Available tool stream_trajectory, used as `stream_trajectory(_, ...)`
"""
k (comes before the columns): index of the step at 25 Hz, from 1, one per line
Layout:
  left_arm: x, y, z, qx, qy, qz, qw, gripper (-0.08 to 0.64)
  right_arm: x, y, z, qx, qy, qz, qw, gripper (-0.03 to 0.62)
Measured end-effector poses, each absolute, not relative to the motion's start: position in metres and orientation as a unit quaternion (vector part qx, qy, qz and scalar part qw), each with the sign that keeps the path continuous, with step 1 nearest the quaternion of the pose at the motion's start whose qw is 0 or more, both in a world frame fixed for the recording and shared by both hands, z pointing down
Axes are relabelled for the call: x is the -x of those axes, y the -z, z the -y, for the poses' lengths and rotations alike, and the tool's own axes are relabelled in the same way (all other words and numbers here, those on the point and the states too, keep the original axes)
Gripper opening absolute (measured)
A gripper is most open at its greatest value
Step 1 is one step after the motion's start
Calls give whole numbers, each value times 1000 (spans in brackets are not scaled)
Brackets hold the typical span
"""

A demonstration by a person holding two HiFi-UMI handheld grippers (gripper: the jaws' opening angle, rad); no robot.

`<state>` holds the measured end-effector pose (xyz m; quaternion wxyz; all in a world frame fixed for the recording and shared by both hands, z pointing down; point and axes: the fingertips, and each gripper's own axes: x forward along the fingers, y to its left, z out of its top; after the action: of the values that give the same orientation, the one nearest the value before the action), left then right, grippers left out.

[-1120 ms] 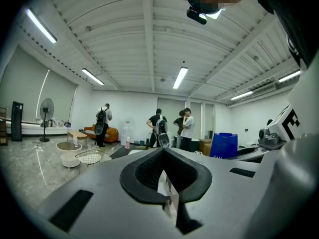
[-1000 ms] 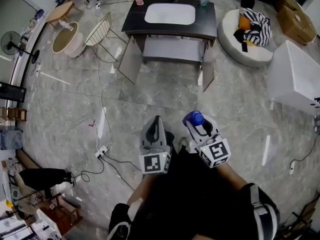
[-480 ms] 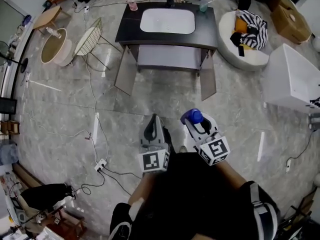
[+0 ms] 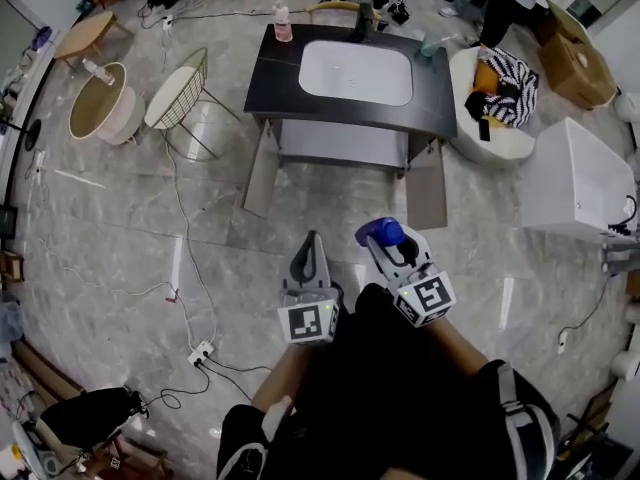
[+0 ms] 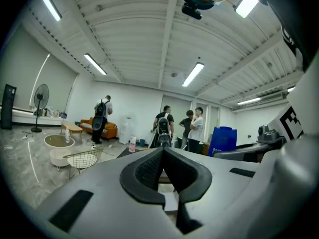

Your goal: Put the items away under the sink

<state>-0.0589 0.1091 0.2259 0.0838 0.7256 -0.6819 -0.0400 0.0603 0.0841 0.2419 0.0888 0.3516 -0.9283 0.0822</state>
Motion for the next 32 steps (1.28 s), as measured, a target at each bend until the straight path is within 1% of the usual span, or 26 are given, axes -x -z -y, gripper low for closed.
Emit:
stream_trajectory(3,80,-222,-88,-719,48,689,80,15,-42,-241,-60,-355,-80,927,92,152)
stream_trajectory(11,116,-231,-48,-698,50,708,99,15,0,-246,-1,-339,-64,934,91,152)
stream_trajectory(16,119,-243,-13,-692,38,715,93,15,9,-264,44,-325,-57,940,89,152)
stream_trajectory(20,114,-257,16,-686,1,722,88,15,5,-278,76,-306,-67,945,94,152)
stream_trajectory(24,109,-267,56,-668,9,738,94,15,4,-294,116,-284,-67,952,91,152)
stream_trajectory(28,97,-288,83,-665,9,740,101,15,2,-327,146,-268,-69,956,98,152)
stream_trajectory(32,101,-321,107,-663,10,740,113,15,9,-368,172,-267,-75,955,108,152)
